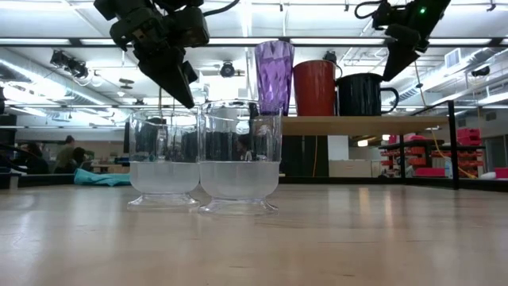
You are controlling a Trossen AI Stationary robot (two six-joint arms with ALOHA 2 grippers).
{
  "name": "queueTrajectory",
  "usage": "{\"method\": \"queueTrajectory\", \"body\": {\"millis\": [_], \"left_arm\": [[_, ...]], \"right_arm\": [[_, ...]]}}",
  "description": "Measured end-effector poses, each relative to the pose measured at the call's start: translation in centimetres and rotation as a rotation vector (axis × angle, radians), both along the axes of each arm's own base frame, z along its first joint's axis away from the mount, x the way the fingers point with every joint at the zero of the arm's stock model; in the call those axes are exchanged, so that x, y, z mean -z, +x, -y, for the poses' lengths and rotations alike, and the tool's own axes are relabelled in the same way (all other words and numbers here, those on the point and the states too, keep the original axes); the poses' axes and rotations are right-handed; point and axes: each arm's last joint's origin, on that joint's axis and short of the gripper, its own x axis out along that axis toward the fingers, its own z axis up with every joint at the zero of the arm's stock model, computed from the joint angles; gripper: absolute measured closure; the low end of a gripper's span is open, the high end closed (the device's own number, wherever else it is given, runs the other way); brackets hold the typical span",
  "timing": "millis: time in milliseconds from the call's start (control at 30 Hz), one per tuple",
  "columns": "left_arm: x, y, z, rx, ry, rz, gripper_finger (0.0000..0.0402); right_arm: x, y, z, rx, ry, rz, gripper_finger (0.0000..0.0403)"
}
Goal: Stack small to large cups/mugs on shelf
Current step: Put the black mug on the shelf, then put the right transparent mug on the shelf
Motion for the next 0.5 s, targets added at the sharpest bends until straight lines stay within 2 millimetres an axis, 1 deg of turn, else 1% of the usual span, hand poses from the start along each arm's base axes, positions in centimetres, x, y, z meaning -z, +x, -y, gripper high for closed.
{"method": "queueTrajectory", "body": {"millis": [267, 500], "left_arm": [[-0.1, -0.1, 0.0, -0.001, 0.000, 0.002, 0.0376], [-1.7, -1.2, 0.1, 0.001, 0.001, 0.046, 0.0360]], "right_arm": [[-0.6, -0.9, -0.5, -0.009, 0.008, 0.055, 0.0280], [-0.7, -0.8, -1.7, -0.063, 0.082, 0.125, 0.0280]]}}
